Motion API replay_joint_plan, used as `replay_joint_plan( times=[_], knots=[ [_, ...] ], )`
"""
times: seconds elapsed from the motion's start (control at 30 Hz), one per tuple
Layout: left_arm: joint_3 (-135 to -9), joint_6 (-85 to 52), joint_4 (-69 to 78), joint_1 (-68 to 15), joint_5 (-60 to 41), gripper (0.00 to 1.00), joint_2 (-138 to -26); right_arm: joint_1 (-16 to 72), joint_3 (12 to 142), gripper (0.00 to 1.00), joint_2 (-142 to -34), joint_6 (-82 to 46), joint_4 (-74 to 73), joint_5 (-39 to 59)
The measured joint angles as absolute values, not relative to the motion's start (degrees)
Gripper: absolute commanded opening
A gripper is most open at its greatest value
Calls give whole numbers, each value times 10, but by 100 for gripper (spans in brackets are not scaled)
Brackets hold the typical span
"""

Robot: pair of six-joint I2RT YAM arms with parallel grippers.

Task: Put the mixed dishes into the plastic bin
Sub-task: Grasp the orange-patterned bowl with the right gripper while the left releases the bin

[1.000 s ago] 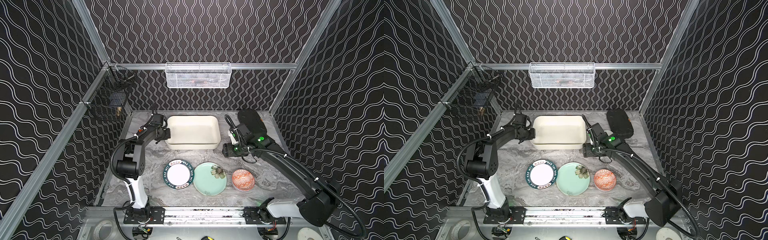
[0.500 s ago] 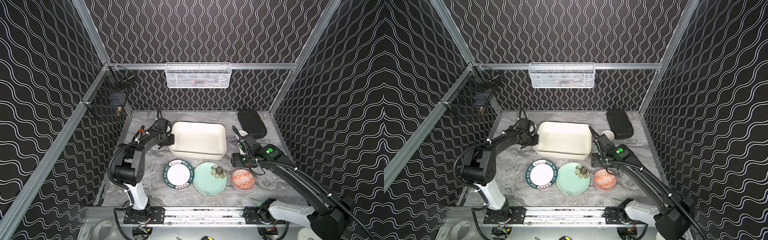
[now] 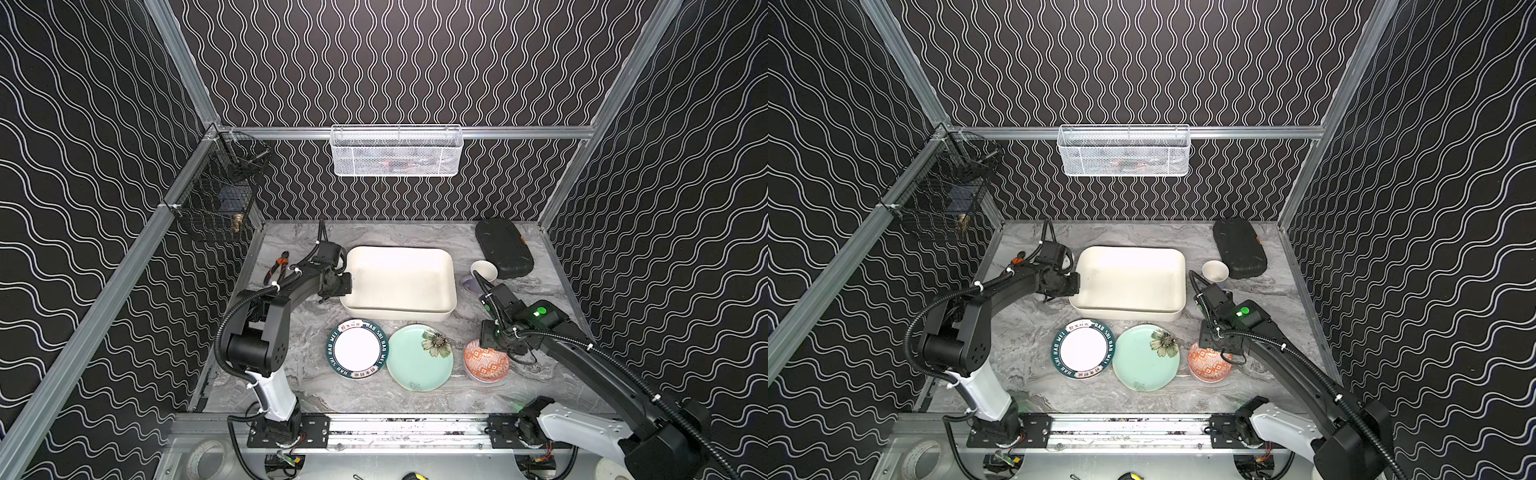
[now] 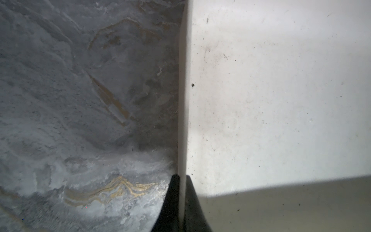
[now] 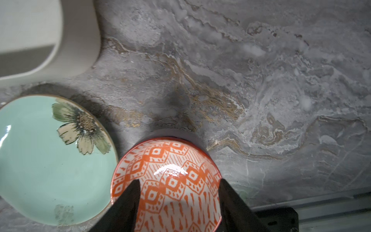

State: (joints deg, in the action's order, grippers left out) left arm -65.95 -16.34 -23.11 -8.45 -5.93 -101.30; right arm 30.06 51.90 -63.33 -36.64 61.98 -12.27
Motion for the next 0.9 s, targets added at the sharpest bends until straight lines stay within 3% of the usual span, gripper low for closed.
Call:
replay_joint_plan(
  times=[0.4,0.67,0.9],
  knots=[
    [-667,-181,-235,-86,-62,72,-997,219,489,60,-635,-381,627,-92],
    [-698,-183,-261,-95,-53,84,-965,217,466,49,-641,-391,624,-48],
    [-684,-182,-269,-173,-91,98,-891,217,446,40,-639,-404,620,-38]
  ],
)
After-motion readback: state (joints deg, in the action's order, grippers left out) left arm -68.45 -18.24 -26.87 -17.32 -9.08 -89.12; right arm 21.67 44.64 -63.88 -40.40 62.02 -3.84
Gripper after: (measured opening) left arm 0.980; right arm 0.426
